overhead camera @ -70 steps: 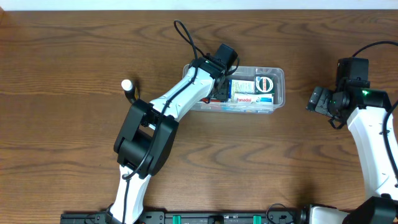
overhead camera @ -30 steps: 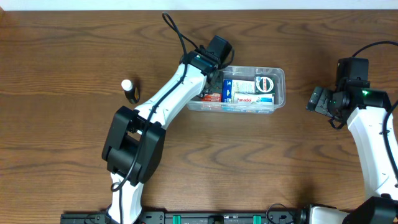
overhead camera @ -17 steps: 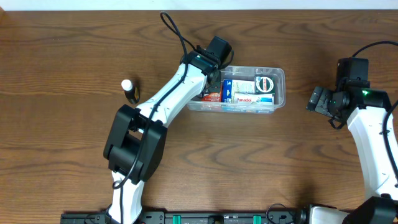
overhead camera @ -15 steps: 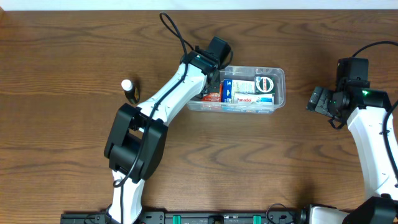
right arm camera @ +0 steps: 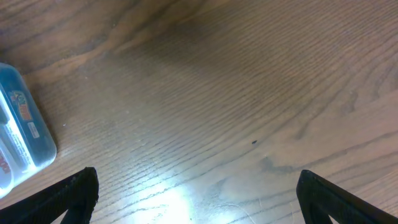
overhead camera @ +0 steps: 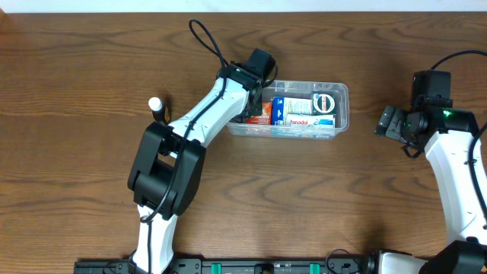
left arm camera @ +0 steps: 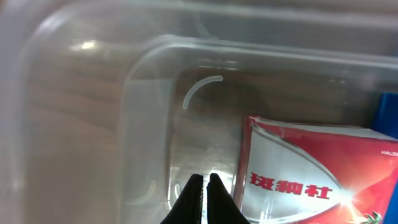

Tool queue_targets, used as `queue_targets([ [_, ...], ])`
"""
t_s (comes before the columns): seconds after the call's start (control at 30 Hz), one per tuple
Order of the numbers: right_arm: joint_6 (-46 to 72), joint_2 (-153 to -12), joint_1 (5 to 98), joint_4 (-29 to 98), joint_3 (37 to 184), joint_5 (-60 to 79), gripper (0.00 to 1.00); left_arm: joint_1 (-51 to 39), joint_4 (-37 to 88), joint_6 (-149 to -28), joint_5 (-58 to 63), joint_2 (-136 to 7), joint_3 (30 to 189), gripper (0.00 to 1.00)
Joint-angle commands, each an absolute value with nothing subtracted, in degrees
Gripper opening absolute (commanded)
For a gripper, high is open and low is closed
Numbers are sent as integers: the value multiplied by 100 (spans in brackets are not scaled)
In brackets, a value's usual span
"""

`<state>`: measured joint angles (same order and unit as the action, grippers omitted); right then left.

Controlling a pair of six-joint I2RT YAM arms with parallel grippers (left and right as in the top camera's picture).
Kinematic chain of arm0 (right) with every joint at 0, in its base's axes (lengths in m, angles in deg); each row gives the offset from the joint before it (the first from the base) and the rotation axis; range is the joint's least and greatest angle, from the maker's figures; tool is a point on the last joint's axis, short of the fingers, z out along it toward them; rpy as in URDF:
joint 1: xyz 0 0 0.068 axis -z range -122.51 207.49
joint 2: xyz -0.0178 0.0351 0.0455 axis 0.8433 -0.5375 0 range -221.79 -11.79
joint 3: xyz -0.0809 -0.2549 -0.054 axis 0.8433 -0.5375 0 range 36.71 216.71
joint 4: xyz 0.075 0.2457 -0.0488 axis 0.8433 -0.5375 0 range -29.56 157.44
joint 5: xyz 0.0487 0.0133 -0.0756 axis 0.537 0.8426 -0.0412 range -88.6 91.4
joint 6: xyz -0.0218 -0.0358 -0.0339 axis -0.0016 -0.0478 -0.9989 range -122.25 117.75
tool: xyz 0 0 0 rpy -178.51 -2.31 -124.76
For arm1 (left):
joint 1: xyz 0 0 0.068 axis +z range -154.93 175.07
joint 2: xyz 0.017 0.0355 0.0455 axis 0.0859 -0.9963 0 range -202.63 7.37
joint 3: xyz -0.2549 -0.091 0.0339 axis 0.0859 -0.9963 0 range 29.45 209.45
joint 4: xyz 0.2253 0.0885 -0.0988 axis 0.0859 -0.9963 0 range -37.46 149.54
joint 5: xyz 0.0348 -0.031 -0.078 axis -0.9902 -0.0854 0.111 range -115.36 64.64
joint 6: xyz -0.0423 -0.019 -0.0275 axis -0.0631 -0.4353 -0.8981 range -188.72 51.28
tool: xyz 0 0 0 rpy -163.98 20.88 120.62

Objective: Pack container
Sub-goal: 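Push the box down into place and open the left gripper, then raise the left gripper and move it to the dark bottle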

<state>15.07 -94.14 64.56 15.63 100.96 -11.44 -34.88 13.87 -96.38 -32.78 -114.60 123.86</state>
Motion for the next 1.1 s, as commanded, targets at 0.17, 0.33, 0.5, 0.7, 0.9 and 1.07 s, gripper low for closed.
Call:
queue_targets([
  [0.17,1440,-9388,6493,1559,10113,-1184,99,-3488,1414,-9681,-3053,-11589,12336,6],
  [0.33,1440,-9388,6493,1559,10113,-1186,99,-3488,1599,-9283,-2478,-11589,12336,6],
  [0.5,1440,-9388,6493,1559,10113,-1186,99,-3486,1639,-9227,-2402,-11589,12336,6],
  [0.7,1440,-9388,6493,1559,10113,-1184,99,-3482,1641,-9039,-2406,-11571,12345,6],
  [0.9,1440,-9388,6493,1559,10113,-1186,99,-3482,1615,-8864,-2410,-11357,12448,6],
  [1.07,1442,-9388,6493,1559,10113,-1186,99,-3471,1597,-8739,-2476,-10916,12642,6],
])
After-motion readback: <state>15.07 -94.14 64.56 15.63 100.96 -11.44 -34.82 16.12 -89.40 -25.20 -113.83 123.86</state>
